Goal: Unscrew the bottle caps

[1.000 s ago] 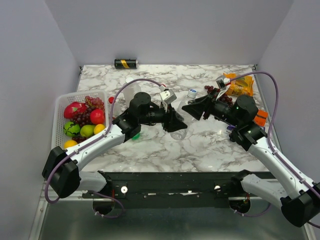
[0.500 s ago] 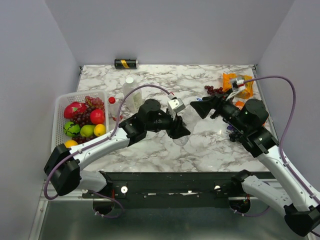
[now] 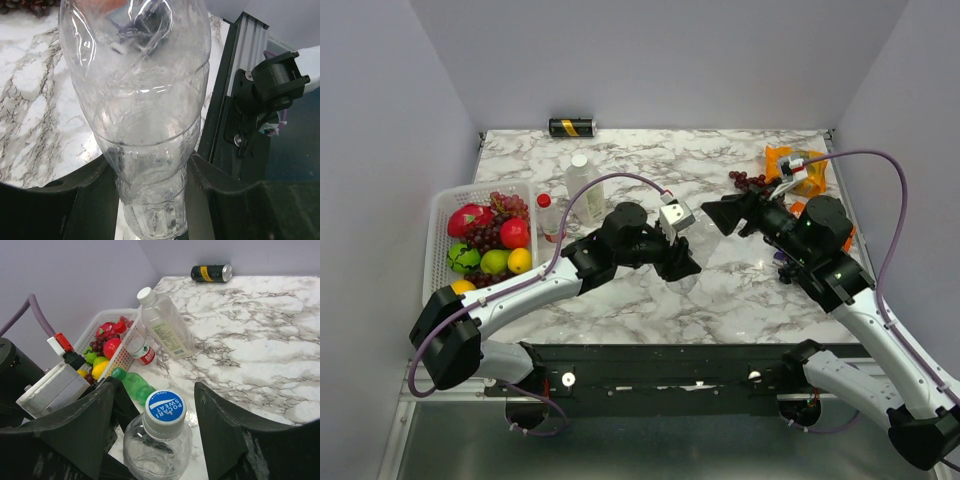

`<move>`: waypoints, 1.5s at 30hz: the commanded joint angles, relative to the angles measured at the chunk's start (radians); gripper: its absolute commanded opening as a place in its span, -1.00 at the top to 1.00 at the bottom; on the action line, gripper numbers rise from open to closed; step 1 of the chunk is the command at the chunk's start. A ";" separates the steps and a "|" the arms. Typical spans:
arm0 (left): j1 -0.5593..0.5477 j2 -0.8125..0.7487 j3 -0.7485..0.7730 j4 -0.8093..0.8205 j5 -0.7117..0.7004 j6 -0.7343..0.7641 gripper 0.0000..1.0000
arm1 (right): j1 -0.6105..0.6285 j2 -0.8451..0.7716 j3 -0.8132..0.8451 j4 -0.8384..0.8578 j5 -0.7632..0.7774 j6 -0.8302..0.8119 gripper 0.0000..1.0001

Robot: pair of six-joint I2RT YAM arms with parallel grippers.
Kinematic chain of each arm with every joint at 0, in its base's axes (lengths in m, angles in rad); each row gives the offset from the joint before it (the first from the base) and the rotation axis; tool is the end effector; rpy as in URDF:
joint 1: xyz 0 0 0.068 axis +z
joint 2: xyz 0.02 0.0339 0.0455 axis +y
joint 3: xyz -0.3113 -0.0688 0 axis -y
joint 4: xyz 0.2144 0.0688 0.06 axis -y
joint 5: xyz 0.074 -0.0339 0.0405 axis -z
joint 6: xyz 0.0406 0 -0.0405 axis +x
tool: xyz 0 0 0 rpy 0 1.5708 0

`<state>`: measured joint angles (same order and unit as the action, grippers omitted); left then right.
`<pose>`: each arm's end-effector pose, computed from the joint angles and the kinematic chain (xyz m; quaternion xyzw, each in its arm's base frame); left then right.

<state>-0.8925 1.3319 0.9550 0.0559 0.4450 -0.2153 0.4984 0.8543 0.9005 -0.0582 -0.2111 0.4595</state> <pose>0.1575 -0.2234 0.3579 0.3845 0.7032 -0.4523 0.3911 0.1195 0.0747 0.4167 -0.0878 0.7058 0.3886 0.5858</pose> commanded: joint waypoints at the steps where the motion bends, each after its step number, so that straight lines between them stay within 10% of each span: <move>1: -0.010 -0.003 0.011 -0.004 -0.034 0.027 0.54 | 0.003 0.011 0.009 -0.026 0.003 -0.008 -0.41; 6: -0.014 0.001 0.018 -0.016 -0.032 0.031 0.57 | 0.003 0.020 0.011 -0.026 -0.014 -0.001 -0.09; 14: -0.016 0.003 0.025 -0.018 0.018 0.054 0.60 | 0.002 0.034 0.006 -0.020 -0.071 -0.013 0.99; 45: 0.032 -0.062 -0.021 0.456 0.791 -0.248 0.71 | -0.077 0.060 -0.058 0.245 -0.824 -0.134 0.99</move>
<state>-0.8387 1.3087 0.8909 0.3061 1.0439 -0.3973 0.4122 0.8776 0.8776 0.2451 -0.8764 0.4419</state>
